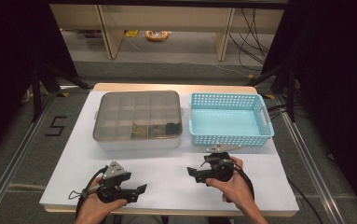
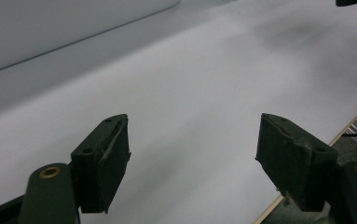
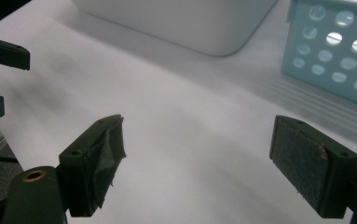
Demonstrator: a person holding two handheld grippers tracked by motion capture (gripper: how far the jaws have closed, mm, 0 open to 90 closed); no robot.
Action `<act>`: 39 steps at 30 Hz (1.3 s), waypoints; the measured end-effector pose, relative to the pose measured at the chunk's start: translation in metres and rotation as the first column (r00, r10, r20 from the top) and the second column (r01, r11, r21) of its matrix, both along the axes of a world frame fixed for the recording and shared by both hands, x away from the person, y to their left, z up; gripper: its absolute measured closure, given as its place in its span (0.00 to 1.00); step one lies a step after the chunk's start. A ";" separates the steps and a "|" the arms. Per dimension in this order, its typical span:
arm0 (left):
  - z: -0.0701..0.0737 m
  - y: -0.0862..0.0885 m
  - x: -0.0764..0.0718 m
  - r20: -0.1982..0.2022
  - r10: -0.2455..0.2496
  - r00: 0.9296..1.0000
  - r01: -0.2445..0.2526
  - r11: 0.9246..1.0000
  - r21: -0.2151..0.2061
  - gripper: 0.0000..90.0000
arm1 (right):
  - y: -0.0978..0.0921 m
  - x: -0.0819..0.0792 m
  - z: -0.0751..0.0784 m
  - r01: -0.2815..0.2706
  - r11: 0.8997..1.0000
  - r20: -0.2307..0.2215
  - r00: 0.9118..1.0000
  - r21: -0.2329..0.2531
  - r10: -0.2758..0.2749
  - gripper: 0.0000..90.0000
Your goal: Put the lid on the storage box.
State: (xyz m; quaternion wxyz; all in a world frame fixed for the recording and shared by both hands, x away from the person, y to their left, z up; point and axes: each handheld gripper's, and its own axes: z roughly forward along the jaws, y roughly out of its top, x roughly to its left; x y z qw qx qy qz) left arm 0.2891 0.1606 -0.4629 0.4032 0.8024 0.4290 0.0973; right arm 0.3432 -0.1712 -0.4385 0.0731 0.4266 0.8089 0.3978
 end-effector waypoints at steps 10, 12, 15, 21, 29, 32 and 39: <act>-0.009 -0.004 -0.006 0.006 -0.021 1.000 0.021 0.999 0.031 0.27 | -0.009 -0.012 -0.010 0.007 1.000 -0.015 1.000 -0.031 -0.007 0.20; -0.011 -0.005 -0.009 0.008 -0.027 1.000 0.026 0.999 0.038 0.26 | -0.012 -0.014 -0.012 -0.003 1.000 -0.019 1.000 -0.013 0.003 0.20; -0.016 -0.007 -0.012 -0.001 -0.034 0.999 0.034 0.998 0.061 0.26 | -0.018 -0.017 -0.015 -0.012 1.000 -0.015 1.000 -0.028 0.012 0.20; -0.025 -0.010 -0.017 -0.013 -0.028 1.000 0.029 0.997 0.065 0.26 | -0.025 -0.026 -0.023 0.006 0.998 -0.017 1.000 -0.057 -0.007 0.20; -0.029 -0.012 -0.027 0.006 -0.058 0.998 0.057 0.994 0.093 0.25 | -0.035 -0.039 -0.034 -0.003 0.997 0.001 1.000 -0.074 0.004 0.19; -0.030 -0.011 -0.029 0.019 -0.067 0.998 0.065 0.992 0.110 0.25 | -0.039 -0.044 -0.038 0.015 0.997 0.004 1.000 -0.072 -0.015 0.19; -0.031 -0.013 -0.034 0.053 -0.032 0.998 0.026 0.995 0.095 0.24 | -0.048 -0.059 -0.042 0.016 0.993 0.014 1.000 -0.114 -0.014 0.19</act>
